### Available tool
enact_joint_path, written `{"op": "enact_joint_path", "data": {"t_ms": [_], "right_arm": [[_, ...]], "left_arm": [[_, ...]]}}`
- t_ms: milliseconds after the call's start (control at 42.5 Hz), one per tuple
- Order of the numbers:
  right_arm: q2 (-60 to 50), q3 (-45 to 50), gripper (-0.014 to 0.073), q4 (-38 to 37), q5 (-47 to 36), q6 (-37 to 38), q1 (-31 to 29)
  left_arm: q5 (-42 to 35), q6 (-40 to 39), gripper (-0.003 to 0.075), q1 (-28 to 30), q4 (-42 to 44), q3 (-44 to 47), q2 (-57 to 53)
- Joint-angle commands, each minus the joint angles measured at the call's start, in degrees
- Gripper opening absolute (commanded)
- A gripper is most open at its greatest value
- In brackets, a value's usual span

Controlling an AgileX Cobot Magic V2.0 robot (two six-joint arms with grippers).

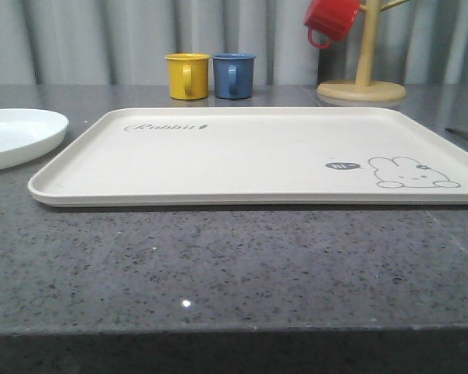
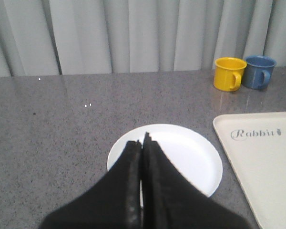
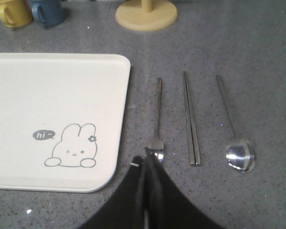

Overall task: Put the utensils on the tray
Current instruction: 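Lower the left gripper toward the white plate's rim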

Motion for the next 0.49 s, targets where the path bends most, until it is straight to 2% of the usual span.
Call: {"op": "enact_joint_path", "data": {"t_ms": [0, 141, 212, 282, 400, 424, 471], "right_arm": [[2.80, -2.05, -0.0067, 0.30, -3.53, 0.00, -0.27], [4.95, -2.05, -0.0061, 0.23, -3.02, 0.00, -0.27], [5.45, -2.05, 0.0005, 0.23, -3.07, -1.17, -0.27], [5.84, -2.05, 0.0142, 0.23, -3.01, -1.17, -0.27], [6.16, -2.05, 0.0431, 0.23, -3.46, -1.17, -0.27], [6.16, -2.05, 0.0468, 0.23, -3.51, -1.17, -0.27], [6.16, -2.05, 0.0524, 0.23, -3.45, -1.17, -0.27]], "left_arm": [[-3.58, -0.42, -0.0020, -0.43, -0.59, -2.02, 2.71], [-2.29, -0.42, -0.0020, -0.43, -0.59, -2.02, 5.02], [-1.25, -0.42, 0.0000, -0.43, -0.59, -2.02, 6.27], [0.37, -0.42, 0.0087, -0.43, -0.59, -2.02, 7.64], [1.68, -0.42, 0.0352, -0.43, -0.36, -2.02, 10.05], [1.97, -0.42, 0.0411, -0.43, -0.24, -2.02, 10.60], [2.49, -0.42, 0.0479, -0.43, -0.11, -2.02, 11.47]]}}
